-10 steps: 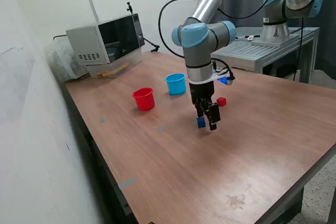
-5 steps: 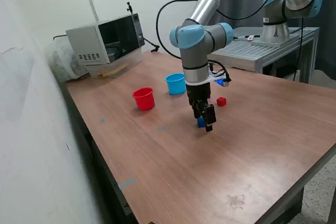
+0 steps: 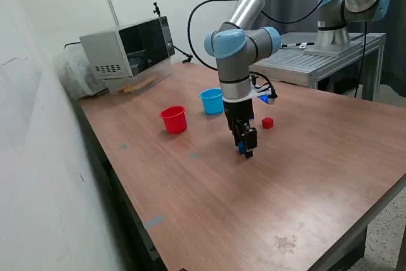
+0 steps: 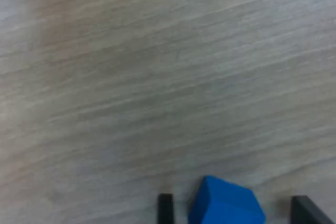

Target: Place red objects in the red bin, and blue objects in the blue bin.

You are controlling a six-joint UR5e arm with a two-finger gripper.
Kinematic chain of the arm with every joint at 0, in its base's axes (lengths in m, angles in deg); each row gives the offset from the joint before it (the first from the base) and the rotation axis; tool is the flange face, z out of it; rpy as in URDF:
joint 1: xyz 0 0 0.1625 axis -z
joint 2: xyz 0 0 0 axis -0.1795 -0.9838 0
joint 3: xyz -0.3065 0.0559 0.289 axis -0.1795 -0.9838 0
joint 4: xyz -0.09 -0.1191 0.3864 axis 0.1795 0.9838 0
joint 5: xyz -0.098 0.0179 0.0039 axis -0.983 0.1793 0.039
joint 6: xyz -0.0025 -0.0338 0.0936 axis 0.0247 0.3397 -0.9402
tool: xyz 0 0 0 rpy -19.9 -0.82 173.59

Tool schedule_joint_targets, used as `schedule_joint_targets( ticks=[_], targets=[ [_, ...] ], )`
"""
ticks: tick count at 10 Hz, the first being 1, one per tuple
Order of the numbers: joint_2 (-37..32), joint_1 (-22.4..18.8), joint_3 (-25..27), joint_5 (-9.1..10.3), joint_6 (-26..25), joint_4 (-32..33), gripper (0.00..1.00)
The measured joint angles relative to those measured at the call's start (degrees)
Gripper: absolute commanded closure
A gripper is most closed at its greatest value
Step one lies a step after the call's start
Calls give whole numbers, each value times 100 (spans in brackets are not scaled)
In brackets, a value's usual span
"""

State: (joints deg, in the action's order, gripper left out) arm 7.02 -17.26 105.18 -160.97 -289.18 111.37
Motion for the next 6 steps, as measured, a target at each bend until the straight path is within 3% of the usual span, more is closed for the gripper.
schedule_joint_targets(
  ticks=[6],
  targets=[
    [-643,-25,165,5,58,-138,100]
  ],
)
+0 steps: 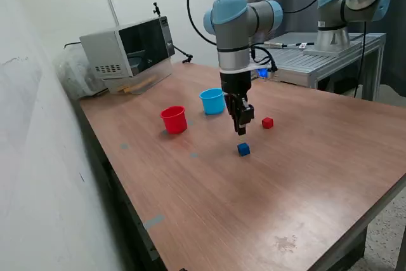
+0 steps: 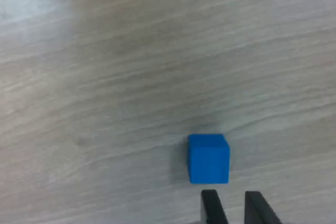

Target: Place red objects in the red bin, and blue objects in the blue bin.

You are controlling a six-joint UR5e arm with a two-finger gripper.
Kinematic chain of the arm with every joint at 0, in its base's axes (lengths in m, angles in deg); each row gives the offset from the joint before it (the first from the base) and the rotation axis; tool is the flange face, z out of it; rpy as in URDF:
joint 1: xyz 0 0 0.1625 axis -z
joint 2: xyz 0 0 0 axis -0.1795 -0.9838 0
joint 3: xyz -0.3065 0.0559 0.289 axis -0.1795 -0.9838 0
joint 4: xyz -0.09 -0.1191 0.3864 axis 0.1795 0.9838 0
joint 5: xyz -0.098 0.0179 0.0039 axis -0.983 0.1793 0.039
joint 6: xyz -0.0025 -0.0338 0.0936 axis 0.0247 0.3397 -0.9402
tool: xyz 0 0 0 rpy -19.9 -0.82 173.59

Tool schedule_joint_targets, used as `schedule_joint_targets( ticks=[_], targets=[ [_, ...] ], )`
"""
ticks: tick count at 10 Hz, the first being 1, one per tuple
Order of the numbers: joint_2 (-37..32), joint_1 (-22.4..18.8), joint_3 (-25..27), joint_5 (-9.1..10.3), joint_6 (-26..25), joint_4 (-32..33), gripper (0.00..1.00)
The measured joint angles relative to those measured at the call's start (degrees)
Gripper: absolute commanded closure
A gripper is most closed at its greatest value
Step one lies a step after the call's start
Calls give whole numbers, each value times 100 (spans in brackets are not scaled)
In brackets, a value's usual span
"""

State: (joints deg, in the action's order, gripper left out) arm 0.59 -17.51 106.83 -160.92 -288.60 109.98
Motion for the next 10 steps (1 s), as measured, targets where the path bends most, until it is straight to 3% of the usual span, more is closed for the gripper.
schedule_joint_targets(
  ticks=[3,4,10],
  targets=[
    [-142,-29,174,-4,139,-21,100],
    [-152,-39,196,-4,190,-13,0],
    [-69,-47,188,-4,365,182,0]
  ],
)
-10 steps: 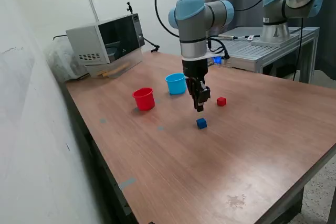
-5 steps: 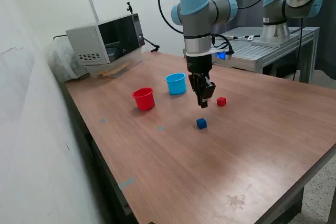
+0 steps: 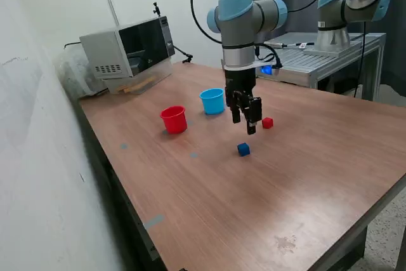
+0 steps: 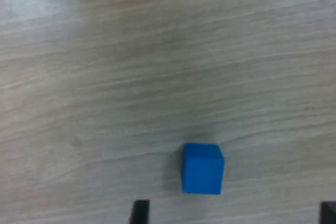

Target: Place red objects in the red bin, and blue objects in the blue bin.

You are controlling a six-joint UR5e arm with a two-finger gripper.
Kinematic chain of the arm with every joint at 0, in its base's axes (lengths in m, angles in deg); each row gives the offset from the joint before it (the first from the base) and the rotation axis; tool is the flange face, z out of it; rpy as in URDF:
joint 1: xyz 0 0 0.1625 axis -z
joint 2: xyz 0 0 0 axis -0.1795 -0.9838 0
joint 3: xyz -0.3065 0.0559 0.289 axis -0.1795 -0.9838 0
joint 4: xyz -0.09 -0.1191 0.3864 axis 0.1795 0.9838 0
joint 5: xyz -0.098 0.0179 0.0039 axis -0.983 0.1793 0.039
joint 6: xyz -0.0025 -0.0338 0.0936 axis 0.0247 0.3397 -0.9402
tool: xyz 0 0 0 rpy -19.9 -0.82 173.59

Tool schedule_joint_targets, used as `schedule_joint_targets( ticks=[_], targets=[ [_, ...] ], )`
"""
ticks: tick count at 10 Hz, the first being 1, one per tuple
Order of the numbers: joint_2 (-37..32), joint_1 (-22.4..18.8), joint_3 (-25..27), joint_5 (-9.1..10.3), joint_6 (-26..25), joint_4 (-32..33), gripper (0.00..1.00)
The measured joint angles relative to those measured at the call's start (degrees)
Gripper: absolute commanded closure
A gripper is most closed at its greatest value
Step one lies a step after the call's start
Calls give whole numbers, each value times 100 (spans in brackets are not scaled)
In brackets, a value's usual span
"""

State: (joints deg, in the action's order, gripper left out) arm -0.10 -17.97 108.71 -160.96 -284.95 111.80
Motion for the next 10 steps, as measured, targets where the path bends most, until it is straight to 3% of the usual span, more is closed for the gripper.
schedule_joint_targets(
  ticks=[9,10],
  targets=[
    [356,49,-20,4,40,190,0],
    [361,51,-14,4,40,193,100]
  ],
)
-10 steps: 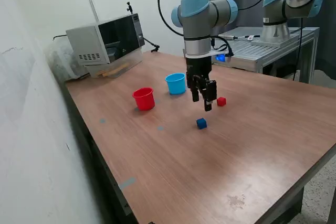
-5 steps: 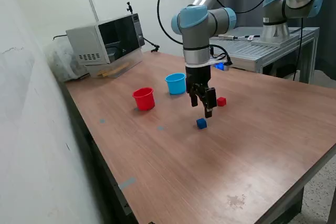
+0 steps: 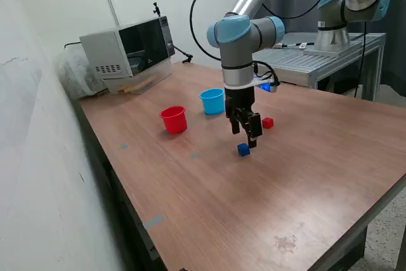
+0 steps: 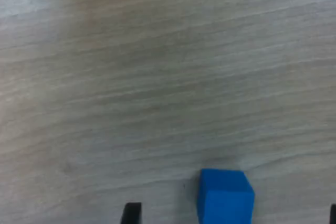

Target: Place red objects in the red bin, and blue objects in the blue bin.

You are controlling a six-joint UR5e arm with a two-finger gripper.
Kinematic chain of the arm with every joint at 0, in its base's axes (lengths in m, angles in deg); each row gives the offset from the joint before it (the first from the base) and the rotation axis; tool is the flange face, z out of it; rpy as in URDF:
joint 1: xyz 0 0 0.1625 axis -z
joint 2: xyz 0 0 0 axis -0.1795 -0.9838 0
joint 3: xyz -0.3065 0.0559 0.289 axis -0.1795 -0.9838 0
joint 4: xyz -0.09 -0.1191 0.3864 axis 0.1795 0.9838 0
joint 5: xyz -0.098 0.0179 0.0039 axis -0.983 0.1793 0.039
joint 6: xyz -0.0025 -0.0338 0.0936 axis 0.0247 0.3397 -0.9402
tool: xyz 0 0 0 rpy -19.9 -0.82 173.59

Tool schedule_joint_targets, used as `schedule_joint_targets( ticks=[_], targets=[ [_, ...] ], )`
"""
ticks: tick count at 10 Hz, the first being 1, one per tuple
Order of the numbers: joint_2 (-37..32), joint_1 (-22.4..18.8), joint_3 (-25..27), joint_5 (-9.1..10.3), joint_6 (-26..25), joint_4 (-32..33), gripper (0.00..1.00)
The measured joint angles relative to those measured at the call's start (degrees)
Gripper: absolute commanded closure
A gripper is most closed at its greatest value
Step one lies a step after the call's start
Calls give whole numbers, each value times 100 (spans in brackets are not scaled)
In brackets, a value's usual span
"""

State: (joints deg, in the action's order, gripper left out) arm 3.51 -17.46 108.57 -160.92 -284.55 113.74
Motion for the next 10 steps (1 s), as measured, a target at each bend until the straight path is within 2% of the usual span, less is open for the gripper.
schedule_joint_targets(
  ticks=[8,9,10],
  targets=[
    [5,-7,24,1,27,6,100],
    [5,-8,24,0,34,6,0],
    [5,-8,17,1,39,6,0]
  ],
)
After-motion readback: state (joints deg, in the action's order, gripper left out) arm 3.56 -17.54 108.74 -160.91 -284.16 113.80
